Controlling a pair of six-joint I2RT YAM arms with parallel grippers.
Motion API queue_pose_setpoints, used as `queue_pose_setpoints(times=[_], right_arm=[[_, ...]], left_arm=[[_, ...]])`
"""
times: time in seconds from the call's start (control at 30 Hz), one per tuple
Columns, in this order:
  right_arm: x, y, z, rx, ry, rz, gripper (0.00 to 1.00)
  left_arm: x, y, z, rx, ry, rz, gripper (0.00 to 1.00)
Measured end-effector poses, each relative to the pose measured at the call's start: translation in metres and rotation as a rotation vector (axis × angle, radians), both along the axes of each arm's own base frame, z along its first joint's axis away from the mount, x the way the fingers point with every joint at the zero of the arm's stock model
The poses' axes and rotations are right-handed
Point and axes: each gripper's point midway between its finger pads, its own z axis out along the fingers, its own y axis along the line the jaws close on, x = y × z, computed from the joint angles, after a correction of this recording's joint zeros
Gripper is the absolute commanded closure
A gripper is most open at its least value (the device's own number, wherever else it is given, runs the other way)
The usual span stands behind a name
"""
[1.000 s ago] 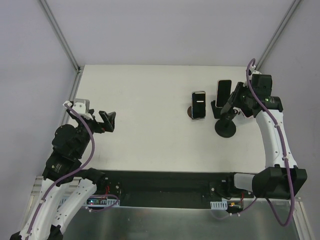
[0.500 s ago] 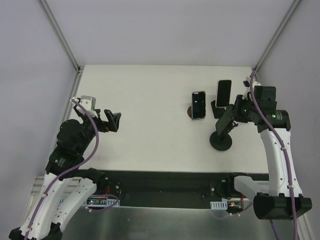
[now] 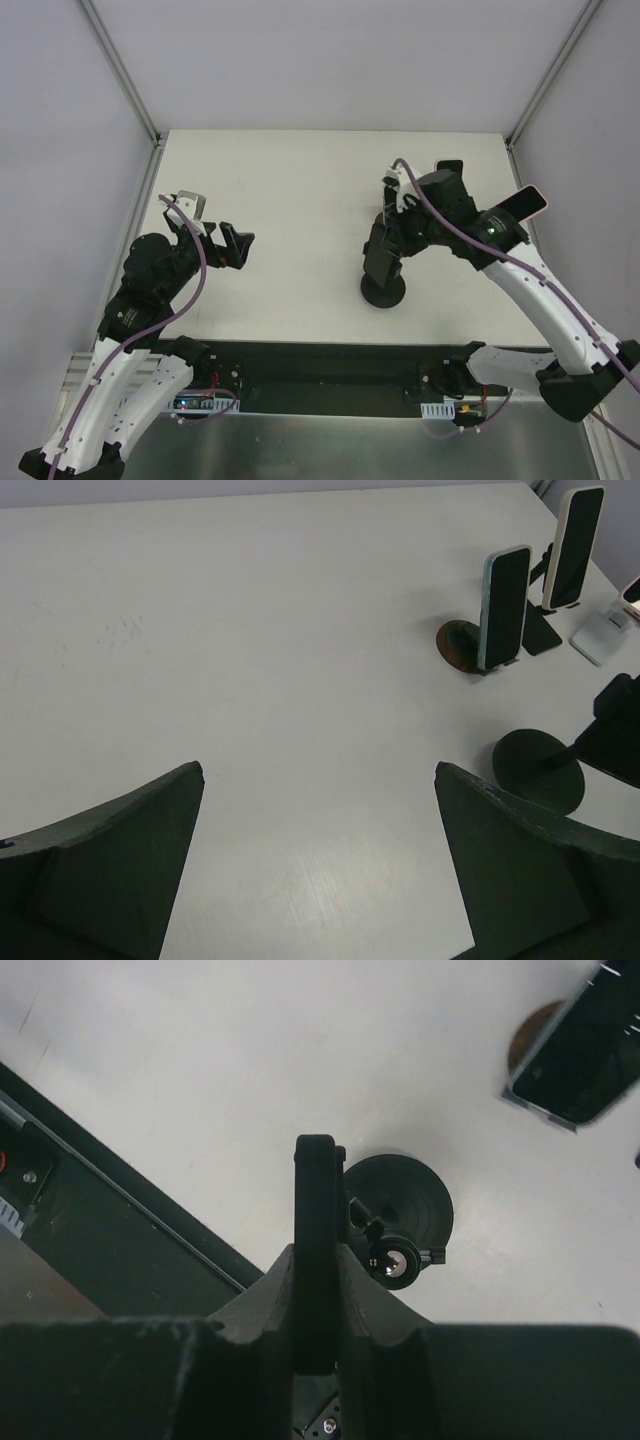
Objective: Remove the phone from the phone stand
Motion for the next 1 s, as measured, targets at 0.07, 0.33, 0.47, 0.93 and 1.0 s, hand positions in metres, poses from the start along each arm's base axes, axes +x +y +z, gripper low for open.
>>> queue_pose_setpoints(times=[0.07, 0.33, 0.47, 0.93, 1.0], right_arm=[[0.001, 0.024, -0.002, -0.013, -0.002, 0.067, 0.99], [0.025, 0.107, -0.013, -0.022, -0.064, 0.176, 0.99], [0.041, 0.132, -0.018, -0.024, -0.118, 0.129, 0.99], [0.081, 0.156, -0.021, -0.051, -0.233, -0.157, 0.85], [0.086, 0.155, -0.021, -0.05, -0.241, -0.195, 0.83]], left_arm=[[-0.003, -0.002, -0.004, -0.001, 0.005, -0.018, 0.01], [-0.015, -0.011, -0.012, -0.013, 0.01, -0.093, 0.01], [-0.018, -0.016, -0.013, -0.019, 0.019, -0.12, 0.01], [-0.002, -0.053, -0.053, -0.09, 0.278, -0.208, 0.01], [0.001, -0.059, -0.059, -0.103, 0.316, -0.223, 0.01]])
